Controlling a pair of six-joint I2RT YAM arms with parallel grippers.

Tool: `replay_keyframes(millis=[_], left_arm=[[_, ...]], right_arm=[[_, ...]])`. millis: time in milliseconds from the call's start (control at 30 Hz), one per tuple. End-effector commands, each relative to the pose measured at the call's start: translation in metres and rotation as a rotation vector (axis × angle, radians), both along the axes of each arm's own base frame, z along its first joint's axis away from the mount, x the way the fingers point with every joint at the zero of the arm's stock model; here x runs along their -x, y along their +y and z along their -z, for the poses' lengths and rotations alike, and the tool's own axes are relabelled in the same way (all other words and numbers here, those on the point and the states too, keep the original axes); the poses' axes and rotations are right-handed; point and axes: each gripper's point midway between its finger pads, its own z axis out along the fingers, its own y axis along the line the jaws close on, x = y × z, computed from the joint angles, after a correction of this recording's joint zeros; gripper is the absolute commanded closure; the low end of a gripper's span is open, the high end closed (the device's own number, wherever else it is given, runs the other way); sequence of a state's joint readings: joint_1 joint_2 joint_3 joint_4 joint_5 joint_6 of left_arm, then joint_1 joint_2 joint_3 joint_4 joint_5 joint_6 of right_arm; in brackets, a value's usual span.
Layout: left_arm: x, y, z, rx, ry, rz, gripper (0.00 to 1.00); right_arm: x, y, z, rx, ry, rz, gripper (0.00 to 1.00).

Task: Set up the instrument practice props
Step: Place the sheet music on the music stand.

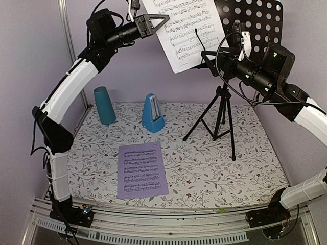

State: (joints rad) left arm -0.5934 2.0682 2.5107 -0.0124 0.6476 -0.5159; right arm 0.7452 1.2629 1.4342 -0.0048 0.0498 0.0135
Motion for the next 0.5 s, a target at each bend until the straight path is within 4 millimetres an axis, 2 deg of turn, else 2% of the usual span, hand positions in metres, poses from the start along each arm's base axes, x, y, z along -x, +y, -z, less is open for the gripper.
replay_keyframes(millis=[0, 100, 200, 233, 267, 467], left_arm=[[0.008, 0.004, -0.003, -0.013, -0.029, -0.029, 0.71], [0.011, 0.008, -0.004, -0.021, -0.036, -0.045, 0.66], [0.008, 0.009, 0.001, -0.039, -0.028, -0.056, 0.66], [0.018, 0.016, -0.010, -0.030, -0.046, -0.058, 0.66], [0.022, 0.018, -0.012, -0.032, -0.051, -0.057, 0.66], [0.032, 0.021, -0.006, -0.057, -0.048, -0.043, 0.68]], right_arm=[[0.004, -0.022, -0.014, 0.081, -0.055, 0.022, 0.11], [-0.004, -0.038, -0.017, 0.087, -0.059, -0.015, 0.10], [-0.006, -0.044, -0.020, 0.094, -0.071, -0.048, 0.09], [-0.006, -0.046, -0.021, 0.099, -0.078, -0.058, 0.08], [-0.008, -0.048, -0.022, 0.104, -0.081, -0.068, 0.08], [-0.023, -0.065, -0.023, 0.083, -0.055, -0.108, 0.11]])
